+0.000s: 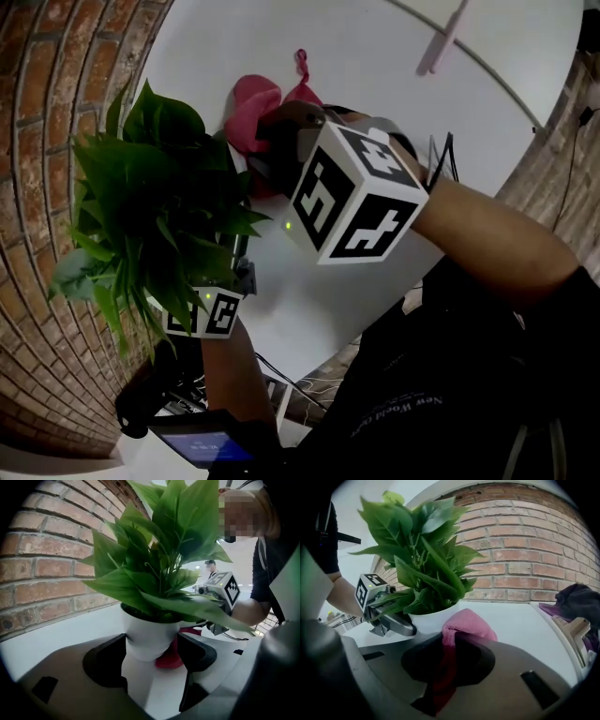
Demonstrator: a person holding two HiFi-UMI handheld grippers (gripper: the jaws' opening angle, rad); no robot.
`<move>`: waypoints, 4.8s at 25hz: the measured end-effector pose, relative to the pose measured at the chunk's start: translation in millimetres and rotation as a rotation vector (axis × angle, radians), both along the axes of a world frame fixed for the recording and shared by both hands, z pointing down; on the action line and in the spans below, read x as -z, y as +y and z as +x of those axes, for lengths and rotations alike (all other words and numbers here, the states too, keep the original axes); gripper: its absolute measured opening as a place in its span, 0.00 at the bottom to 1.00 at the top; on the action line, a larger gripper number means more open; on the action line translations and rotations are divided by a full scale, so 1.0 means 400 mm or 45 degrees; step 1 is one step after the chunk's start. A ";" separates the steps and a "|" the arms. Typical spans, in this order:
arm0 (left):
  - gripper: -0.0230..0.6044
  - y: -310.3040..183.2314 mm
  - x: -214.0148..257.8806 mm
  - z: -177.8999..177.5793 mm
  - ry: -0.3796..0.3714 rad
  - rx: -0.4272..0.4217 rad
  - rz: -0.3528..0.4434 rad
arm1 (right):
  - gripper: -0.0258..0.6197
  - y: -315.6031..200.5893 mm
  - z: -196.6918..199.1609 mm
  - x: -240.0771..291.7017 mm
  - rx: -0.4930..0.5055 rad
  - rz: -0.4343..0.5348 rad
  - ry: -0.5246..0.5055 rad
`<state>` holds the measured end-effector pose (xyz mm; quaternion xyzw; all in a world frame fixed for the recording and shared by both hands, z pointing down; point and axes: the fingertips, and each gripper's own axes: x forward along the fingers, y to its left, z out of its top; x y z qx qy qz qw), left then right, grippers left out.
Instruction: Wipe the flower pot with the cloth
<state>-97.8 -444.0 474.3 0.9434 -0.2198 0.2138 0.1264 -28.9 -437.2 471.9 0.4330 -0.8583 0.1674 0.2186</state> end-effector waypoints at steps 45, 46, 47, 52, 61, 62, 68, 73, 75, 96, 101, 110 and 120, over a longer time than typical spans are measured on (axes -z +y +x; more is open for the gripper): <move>0.56 0.020 0.018 -0.030 -0.033 0.007 -0.051 | 0.12 0.033 0.061 0.000 -0.107 0.000 0.032; 0.56 0.008 0.020 -0.028 -0.025 0.012 -0.039 | 0.12 0.020 0.071 0.003 -0.119 0.009 0.043; 0.56 0.000 0.023 -0.018 -0.011 0.009 -0.028 | 0.12 0.008 0.072 0.004 -0.116 0.016 0.054; 0.55 -0.012 0.036 0.040 0.096 0.072 -0.053 | 0.12 -0.012 0.018 -0.004 -0.056 0.035 0.092; 0.52 -0.004 0.034 0.034 0.100 0.071 -0.100 | 0.12 0.105 -0.162 -0.036 0.188 -0.044 0.009; 0.52 -0.001 0.032 0.026 0.109 0.072 -0.115 | 0.12 0.112 -0.165 -0.033 0.191 -0.047 -0.010; 0.52 0.047 0.011 -0.054 0.038 0.071 -0.114 | 0.12 0.148 -0.096 -0.003 0.154 -0.027 -0.094; 0.52 0.055 -0.007 -0.139 0.033 0.133 -0.113 | 0.12 0.131 -0.072 -0.006 0.127 -0.005 -0.203; 0.49 0.074 0.007 -0.166 0.054 0.146 -0.112 | 0.12 0.133 -0.068 0.015 0.104 -0.006 -0.233; 0.04 0.282 0.550 -0.707 0.411 0.539 0.053 | 0.12 0.313 -0.232 0.455 0.075 0.007 -0.383; 0.04 0.331 0.676 -0.822 0.507 0.562 0.104 | 0.12 0.322 -0.309 0.620 0.046 0.102 -0.377; 0.04 0.398 0.805 -1.000 0.577 0.523 0.162 | 0.12 0.336 -0.486 0.788 0.005 0.185 -0.497; 0.04 0.433 0.903 -0.948 0.593 0.677 0.275 | 0.12 0.301 -0.446 0.963 0.221 0.307 -0.529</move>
